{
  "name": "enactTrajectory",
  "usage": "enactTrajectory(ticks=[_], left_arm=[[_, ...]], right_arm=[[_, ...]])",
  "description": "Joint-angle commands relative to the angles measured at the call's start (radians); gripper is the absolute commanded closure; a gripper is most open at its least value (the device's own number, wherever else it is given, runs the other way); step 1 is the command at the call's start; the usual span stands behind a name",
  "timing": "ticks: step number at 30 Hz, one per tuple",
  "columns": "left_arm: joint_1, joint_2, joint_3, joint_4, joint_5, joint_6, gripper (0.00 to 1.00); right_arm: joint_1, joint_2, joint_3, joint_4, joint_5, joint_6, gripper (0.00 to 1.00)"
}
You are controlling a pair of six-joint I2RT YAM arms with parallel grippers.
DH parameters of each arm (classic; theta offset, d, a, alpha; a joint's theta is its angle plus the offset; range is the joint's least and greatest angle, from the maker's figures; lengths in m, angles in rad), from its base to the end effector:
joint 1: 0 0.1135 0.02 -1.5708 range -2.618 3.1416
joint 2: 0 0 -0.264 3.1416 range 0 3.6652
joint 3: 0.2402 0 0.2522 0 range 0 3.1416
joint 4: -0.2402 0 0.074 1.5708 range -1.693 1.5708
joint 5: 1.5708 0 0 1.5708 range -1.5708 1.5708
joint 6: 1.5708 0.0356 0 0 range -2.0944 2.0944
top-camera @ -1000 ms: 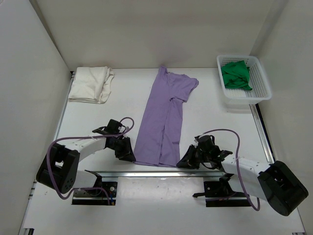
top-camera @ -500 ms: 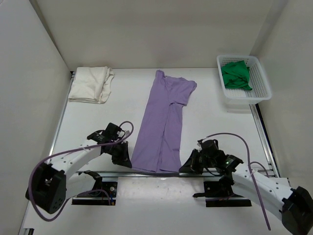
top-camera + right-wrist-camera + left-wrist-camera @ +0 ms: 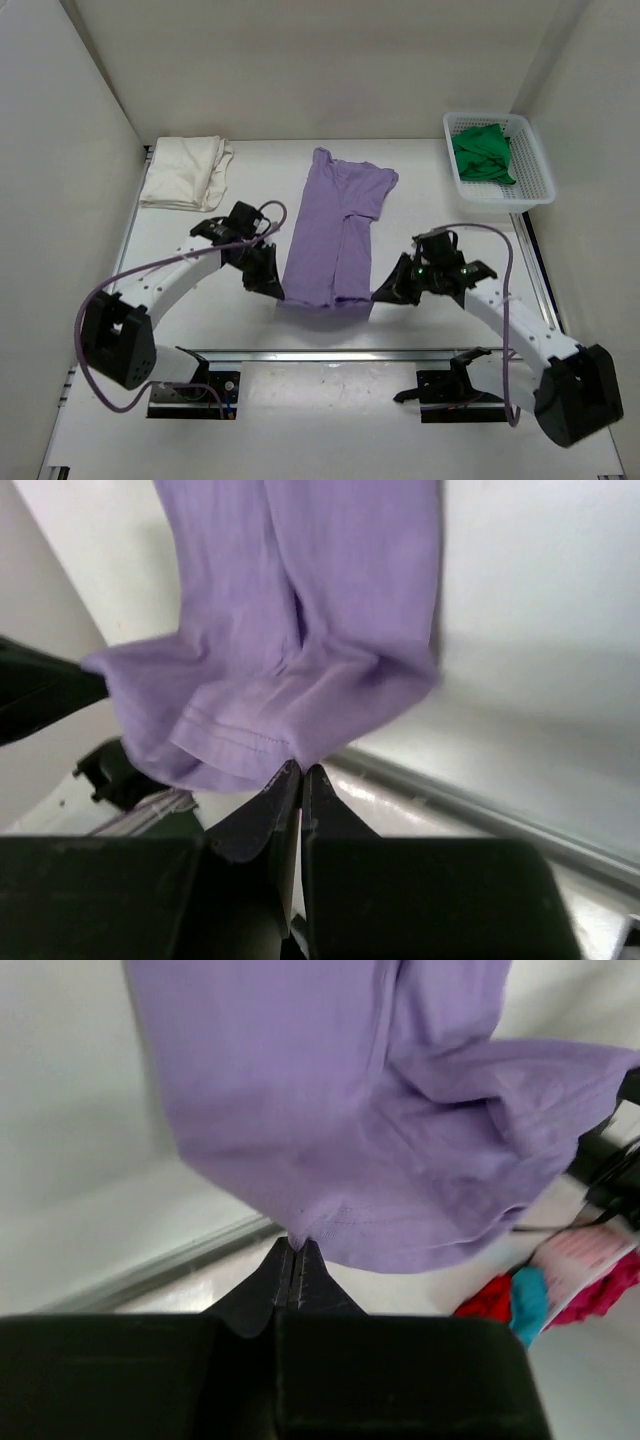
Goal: Fold and stack the t-shirts
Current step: Fold the folded rectangular tshirt in 1/3 of the way
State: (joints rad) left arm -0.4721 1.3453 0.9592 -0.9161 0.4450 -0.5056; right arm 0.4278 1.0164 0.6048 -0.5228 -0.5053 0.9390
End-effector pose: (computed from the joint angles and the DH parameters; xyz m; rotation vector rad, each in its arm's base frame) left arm 0.2056 -0.1222 0.2318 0.0416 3.0136 -0.7929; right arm 0.1676 0.0953 0.2104 0.4678 2.7124 1.1195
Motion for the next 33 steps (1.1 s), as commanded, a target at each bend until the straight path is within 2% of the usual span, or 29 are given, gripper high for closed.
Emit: enactTrajectory(ticks=[1, 6, 14, 21, 27, 28, 29, 30, 32, 33], left_arm=[[0.041, 0.101, 0.139, 0.028, -0.040, 0.004, 1.00], [0.087, 0.282, 0.335, 0.046, -0.074, 0.002, 1.00], [0.078, 0.593, 0.709, 0.008, -0.152, 0.009, 1.00], [0.108, 0.750, 0.838, -0.013, -0.184, 0.016, 1.00], [0.105, 0.804, 0.868, -0.018, -0.207, 0.010, 0.98], [0.107, 0.816, 0.868, -0.017, -0.224, 0.006, 0.95], [0.110, 0.813, 0.872, -0.012, -0.221, 0.003, 0.87], [0.119, 0.813, 0.871, -0.012, -0.221, -0.005, 0.82], [0.135, 0.805, 0.874, 0.003, -0.201, -0.010, 0.53], [0.142, 0.781, 0.866, 0.013, -0.192, -0.013, 0.49]], right_arm=[[-0.107, 0.149, 0.140, -0.003, -0.035, -0.230, 1.00], [-0.185, 0.411, 0.377, -0.028, -0.006, -0.371, 1.00], [-0.282, 0.592, 0.501, 0.018, -0.035, -0.408, 1.00], [-0.322, 0.737, 0.595, 0.070, -0.047, -0.436, 1.00], [-0.339, 0.852, 0.710, 0.084, -0.062, -0.440, 1.00], [-0.339, 0.870, 0.734, 0.072, -0.062, -0.447, 1.00], [-0.334, 0.892, 0.756, 0.058, -0.058, -0.457, 1.00], [-0.328, 0.899, 0.760, 0.056, -0.044, -0.459, 1.00], [-0.328, 0.924, 0.789, 0.037, -0.044, -0.468, 0.98], [-0.325, 0.924, 0.800, 0.030, -0.059, -0.470, 0.96]])
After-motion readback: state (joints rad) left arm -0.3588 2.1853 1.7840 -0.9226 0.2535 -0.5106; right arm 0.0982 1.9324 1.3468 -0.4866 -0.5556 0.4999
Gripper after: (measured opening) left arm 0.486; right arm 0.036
